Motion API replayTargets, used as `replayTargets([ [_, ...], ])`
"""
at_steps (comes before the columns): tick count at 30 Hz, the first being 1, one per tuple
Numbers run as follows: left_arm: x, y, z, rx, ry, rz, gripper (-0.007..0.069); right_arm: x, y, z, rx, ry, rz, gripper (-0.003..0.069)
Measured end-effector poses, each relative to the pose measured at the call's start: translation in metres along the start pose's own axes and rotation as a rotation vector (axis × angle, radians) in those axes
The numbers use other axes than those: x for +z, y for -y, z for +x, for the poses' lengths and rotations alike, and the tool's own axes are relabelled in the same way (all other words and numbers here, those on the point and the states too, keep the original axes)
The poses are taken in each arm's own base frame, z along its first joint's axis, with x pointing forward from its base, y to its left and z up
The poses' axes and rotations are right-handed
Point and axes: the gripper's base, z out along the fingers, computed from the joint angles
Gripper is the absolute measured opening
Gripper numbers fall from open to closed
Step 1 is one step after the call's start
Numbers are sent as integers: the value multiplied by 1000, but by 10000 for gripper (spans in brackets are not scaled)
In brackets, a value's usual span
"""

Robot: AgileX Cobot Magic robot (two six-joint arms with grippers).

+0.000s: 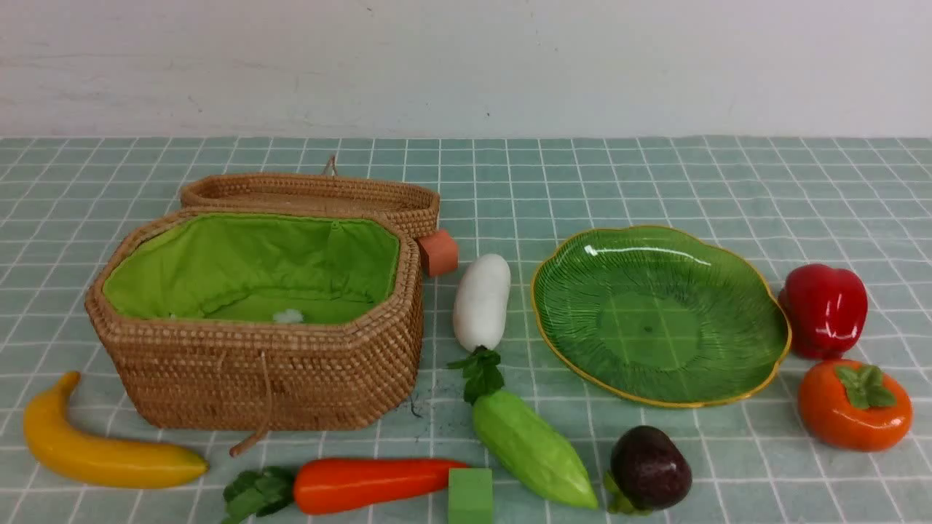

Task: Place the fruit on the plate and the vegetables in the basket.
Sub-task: Use the left arm to grab a banana and put it into the right plate

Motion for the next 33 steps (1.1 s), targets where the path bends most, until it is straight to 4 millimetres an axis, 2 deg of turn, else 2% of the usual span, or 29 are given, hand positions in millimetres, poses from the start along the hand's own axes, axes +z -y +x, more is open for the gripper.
replayTargets([
  [27,0,0,0,6,1,-2,239,0,0,0,0,0,0,242],
  [30,0,1,-3,21,35,7,239,0,0,0,0,0,0,242],
  [33,-1,5,-9,-34,103,52,239,0,0,0,0,0,0,242],
])
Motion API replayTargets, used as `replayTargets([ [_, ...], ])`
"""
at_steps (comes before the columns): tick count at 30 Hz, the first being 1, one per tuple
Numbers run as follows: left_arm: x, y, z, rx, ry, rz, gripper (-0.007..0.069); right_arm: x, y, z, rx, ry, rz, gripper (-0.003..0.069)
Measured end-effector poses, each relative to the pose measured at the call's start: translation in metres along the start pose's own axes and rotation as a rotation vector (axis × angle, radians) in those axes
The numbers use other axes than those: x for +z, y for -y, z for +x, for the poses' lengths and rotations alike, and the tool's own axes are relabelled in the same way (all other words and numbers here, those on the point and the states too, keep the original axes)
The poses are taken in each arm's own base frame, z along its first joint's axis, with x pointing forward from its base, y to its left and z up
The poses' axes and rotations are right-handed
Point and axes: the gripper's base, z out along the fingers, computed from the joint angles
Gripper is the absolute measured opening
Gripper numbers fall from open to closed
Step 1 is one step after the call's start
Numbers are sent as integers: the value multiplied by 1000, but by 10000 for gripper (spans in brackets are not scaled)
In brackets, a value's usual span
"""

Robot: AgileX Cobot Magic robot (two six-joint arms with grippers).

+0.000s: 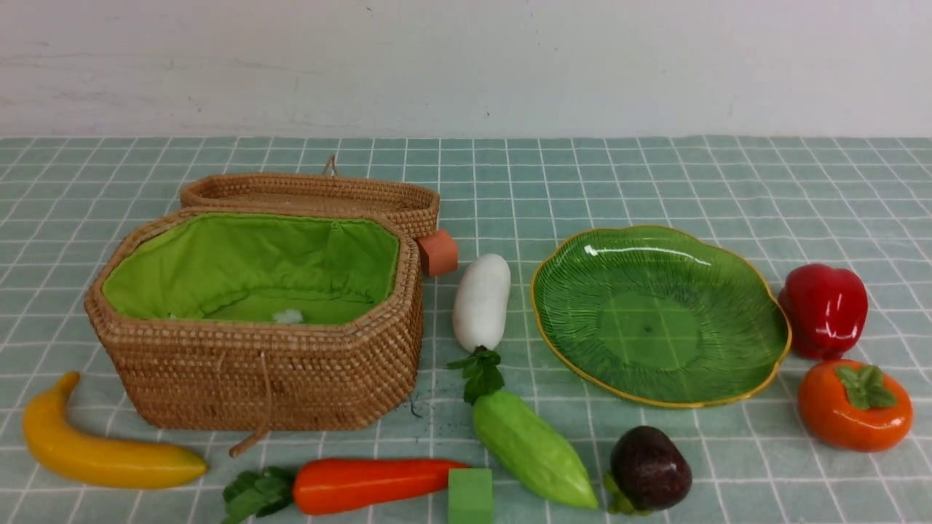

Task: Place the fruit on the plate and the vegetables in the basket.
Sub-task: Use the left arm to grab a banana and put it into the right plate

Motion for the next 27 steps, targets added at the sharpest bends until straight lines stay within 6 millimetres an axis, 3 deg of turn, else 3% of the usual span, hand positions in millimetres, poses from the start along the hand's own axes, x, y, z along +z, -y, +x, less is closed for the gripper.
replayTargets([
  [10,-3,12,-22,-327,217,170,239,0,1,-1,-21,19,7,242],
  [13,-5,13,-24,-516,199,192,210,1,-1,-3,115,60,-20,242],
  [15,-7,17,-28,-544,162,182,159,1,-3,-6,248,89,-48,242],
  [19,-21,29,-45,-477,63,138,-3,-1,-6,-15,549,169,-114,242],
  [22,-28,39,-60,-356,-26,90,-13,-1,-5,-19,618,207,-132,226],
  [26,-23,48,-70,-181,-228,1,-13,-5,-9,-22,651,133,-153,169],
  [27,-17,54,-75,-74,-359,-24,-13,-14,-15,-34,618,82,-184,120],
])
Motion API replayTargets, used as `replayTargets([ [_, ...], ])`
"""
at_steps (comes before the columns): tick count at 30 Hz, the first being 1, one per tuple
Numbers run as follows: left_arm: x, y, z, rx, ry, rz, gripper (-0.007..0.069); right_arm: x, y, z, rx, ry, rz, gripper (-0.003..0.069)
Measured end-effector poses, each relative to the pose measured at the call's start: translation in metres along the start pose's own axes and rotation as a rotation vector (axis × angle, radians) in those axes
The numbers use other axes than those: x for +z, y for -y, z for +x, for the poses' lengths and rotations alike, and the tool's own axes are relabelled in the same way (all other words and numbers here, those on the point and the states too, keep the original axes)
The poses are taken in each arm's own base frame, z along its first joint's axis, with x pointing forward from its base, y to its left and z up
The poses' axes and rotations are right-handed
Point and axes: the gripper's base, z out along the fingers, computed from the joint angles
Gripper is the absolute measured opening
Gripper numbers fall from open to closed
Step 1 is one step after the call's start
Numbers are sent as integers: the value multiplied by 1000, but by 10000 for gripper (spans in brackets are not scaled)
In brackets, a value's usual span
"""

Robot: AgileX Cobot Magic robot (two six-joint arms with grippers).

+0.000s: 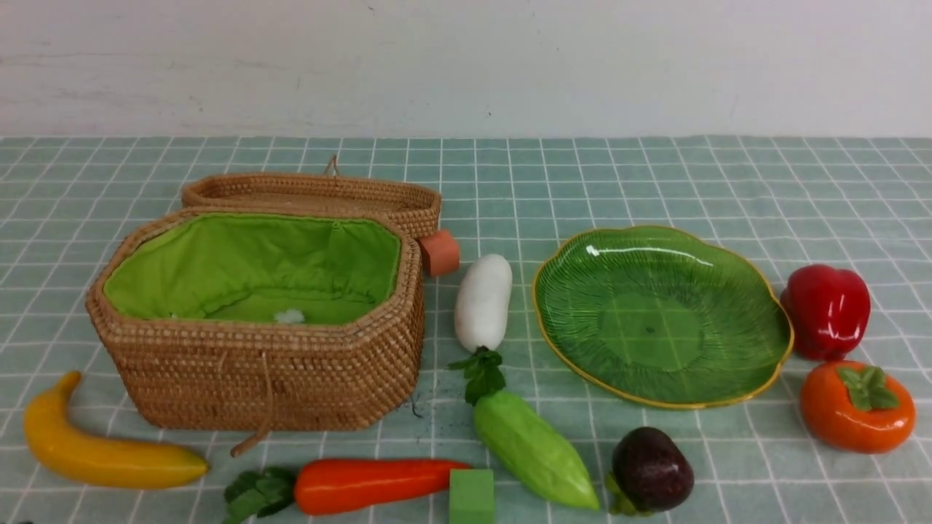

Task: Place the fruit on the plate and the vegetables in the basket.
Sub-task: Use the left arm to grab a banana and put it into the right plate

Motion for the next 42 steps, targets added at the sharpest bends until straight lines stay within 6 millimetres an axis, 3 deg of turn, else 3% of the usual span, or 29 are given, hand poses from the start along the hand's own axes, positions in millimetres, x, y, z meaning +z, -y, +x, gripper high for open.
replayTargets([
  [1,-1,2,-1,9,-23,-3,-13,0,0,0,0,-4,0,115],
  [4,17,13,-16,146,-275,-56,-13,-13,-39,-28,-177,-176,-38,47],
  [5,19,13,-17,157,-286,-57,-13,-16,-48,-35,-213,-187,-53,42],
  [8,43,20,-35,176,-379,-93,-13,-23,-88,-66,-407,-431,-81,25],
  [11,63,19,-47,186,-409,-148,-13,-27,-108,-83,-518,-564,-95,25],
  [17,85,2,-70,89,-375,-333,-13,-30,-127,-101,-620,-583,-132,29],
  [24,87,-52,-95,-205,-284,-557,-13,-33,-130,-104,-673,-576,-161,36],
  [30,113,-81,-101,-308,-274,-591,-13,-39,-141,-100,-810,-593,-397,38],
  [31,125,-89,-104,-316,-277,-598,3,-45,-148,-99,-880,-589,-536,39],
  [33,133,-93,-107,-319,-273,-600,31,-49,-152,-99,-909,-587,-613,41],
  [35,147,-101,-111,-326,-256,-596,109,-56,-159,-100,-938,-570,-719,44],
  [42,175,-119,-110,-350,-249,-603,359,-58,-163,-102,-937,-544,-771,46],
])
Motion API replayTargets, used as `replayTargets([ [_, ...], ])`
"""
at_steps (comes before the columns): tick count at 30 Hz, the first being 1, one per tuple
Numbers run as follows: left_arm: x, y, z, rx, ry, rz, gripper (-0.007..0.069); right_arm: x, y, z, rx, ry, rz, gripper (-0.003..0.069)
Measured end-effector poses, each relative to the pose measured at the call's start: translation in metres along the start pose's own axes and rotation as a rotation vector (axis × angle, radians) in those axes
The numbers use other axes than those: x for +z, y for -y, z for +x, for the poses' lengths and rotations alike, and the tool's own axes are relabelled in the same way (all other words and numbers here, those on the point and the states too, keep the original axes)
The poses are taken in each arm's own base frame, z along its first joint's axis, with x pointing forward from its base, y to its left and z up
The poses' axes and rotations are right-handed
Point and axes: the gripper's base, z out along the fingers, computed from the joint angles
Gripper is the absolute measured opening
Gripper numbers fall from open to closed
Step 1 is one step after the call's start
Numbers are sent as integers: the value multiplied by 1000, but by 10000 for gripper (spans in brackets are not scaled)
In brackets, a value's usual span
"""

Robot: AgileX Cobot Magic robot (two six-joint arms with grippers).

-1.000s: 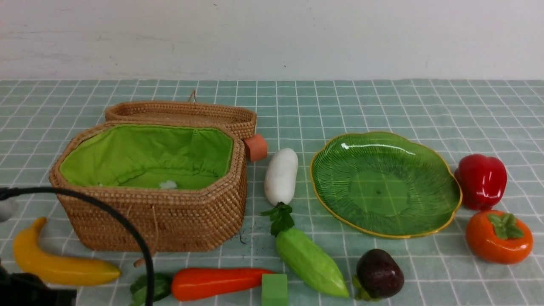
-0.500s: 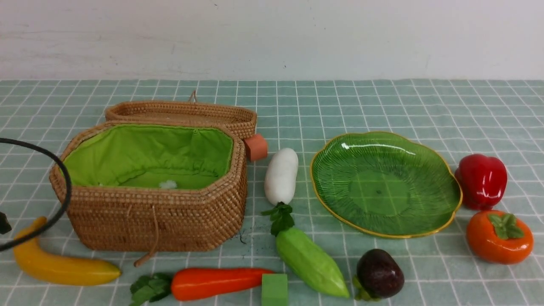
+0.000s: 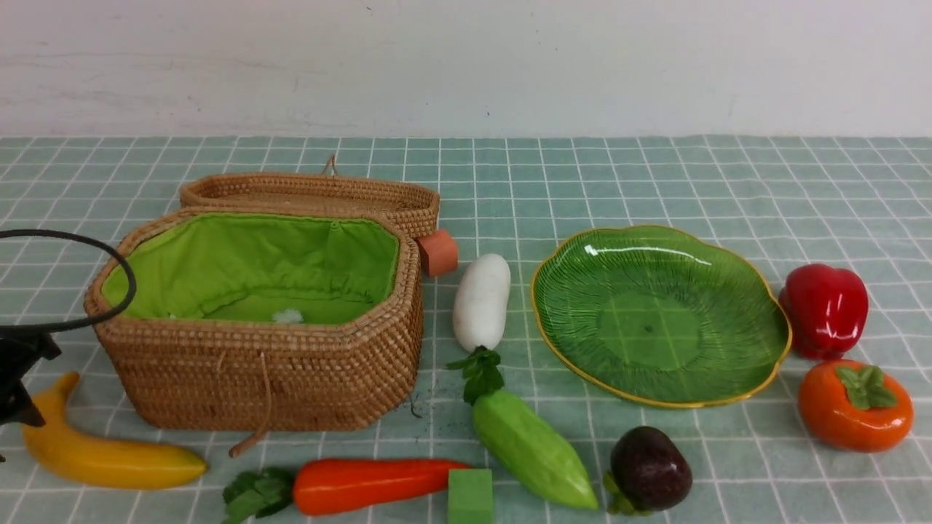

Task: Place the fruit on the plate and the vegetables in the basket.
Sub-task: Use the left arm to grab a banana and put it into the right plate

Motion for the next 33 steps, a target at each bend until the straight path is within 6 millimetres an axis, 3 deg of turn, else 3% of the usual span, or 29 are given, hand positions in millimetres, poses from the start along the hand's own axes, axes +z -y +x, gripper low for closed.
replayTargets([
  [4,23,-2,0,-6,-25,-19,461,0,0,0,0,4,3,52],
  [13,41,-3,-2,-18,-13,-20,472,0,0,-1,4,10,-3,59],
  [17,46,-4,0,-21,-31,-29,433,0,-1,-2,10,19,-11,65],
  [20,49,-5,1,-60,-46,-38,314,0,-1,-2,13,23,-15,67],
  [22,49,-5,1,-78,-48,-40,301,0,-1,-2,13,23,-15,67],
  [27,31,-5,2,-75,-55,-49,306,0,-1,-2,16,24,-15,73],
  [31,0,-4,1,-6,-7,-49,306,0,1,-4,94,44,7,73],
  [32,-22,-4,0,20,37,-41,306,0,4,-5,160,58,34,74],
  [33,-28,-4,1,25,50,-36,306,0,4,-5,166,60,41,74],
])
